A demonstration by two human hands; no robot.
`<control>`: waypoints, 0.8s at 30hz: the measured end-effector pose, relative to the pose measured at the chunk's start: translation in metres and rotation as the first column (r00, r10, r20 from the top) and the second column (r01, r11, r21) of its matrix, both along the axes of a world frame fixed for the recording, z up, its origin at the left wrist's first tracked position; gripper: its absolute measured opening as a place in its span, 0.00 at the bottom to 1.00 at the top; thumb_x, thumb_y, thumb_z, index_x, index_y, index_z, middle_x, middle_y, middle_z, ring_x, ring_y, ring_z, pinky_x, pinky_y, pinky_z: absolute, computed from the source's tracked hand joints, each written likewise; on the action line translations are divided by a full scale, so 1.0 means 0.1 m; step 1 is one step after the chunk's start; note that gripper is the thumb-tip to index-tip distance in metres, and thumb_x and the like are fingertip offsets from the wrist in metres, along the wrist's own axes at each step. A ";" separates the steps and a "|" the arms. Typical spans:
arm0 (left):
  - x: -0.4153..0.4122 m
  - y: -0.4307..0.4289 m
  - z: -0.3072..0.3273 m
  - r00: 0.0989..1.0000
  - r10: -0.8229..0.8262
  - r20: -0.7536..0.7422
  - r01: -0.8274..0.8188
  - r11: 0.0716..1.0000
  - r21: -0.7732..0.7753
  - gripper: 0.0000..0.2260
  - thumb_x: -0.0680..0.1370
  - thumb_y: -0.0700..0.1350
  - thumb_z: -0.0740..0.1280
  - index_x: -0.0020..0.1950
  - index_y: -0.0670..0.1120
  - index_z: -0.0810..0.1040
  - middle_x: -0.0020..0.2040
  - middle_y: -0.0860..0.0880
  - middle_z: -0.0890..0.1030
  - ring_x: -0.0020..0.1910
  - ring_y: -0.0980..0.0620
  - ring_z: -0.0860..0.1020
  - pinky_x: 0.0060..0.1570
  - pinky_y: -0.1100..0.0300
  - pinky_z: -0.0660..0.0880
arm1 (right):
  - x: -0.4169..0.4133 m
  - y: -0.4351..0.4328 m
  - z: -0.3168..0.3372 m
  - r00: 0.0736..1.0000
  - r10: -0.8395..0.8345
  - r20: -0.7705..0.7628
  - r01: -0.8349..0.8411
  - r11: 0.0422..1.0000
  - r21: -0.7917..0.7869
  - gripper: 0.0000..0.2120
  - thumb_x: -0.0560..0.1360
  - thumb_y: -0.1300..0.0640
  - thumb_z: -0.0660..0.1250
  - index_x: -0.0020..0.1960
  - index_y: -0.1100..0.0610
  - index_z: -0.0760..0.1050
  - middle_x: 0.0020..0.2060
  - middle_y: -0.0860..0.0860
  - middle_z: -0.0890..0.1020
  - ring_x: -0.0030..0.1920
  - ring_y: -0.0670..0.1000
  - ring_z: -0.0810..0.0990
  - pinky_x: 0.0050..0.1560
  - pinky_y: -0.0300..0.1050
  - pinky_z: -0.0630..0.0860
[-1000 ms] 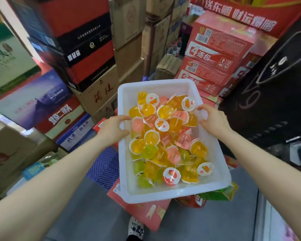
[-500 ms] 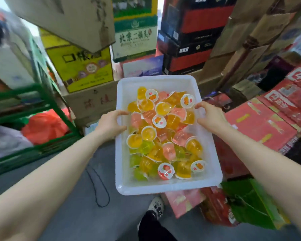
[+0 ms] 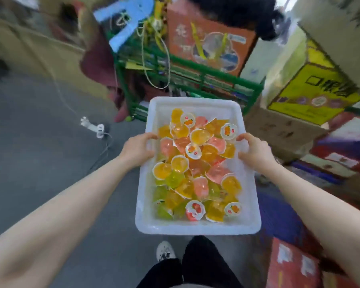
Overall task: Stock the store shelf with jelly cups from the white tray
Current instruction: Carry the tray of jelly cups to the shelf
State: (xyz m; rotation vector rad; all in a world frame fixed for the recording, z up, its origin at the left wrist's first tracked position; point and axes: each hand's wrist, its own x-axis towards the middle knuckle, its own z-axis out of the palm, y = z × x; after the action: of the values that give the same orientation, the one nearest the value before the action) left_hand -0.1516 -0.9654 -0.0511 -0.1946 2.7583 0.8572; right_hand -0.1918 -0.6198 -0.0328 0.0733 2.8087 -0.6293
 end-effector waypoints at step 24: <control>0.93 -4.43 -0.53 0.422 0.906 0.034 -0.907 0.422 0.021 0.24 0.70 0.41 0.69 0.65 0.56 0.75 0.59 0.47 0.80 0.56 0.44 0.78 0.50 0.56 0.73 | -2.16 -6.90 -0.37 0.356 0.934 0.024 -0.932 0.353 0.082 0.20 0.70 0.62 0.71 0.61 0.50 0.75 0.44 0.57 0.81 0.43 0.56 0.74 0.42 0.46 0.69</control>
State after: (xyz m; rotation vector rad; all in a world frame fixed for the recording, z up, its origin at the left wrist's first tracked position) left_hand -0.0584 -1.4082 -0.1044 -1.8267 2.4414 1.0688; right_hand -0.4074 -1.3097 -0.0693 -1.4563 2.2722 -0.1800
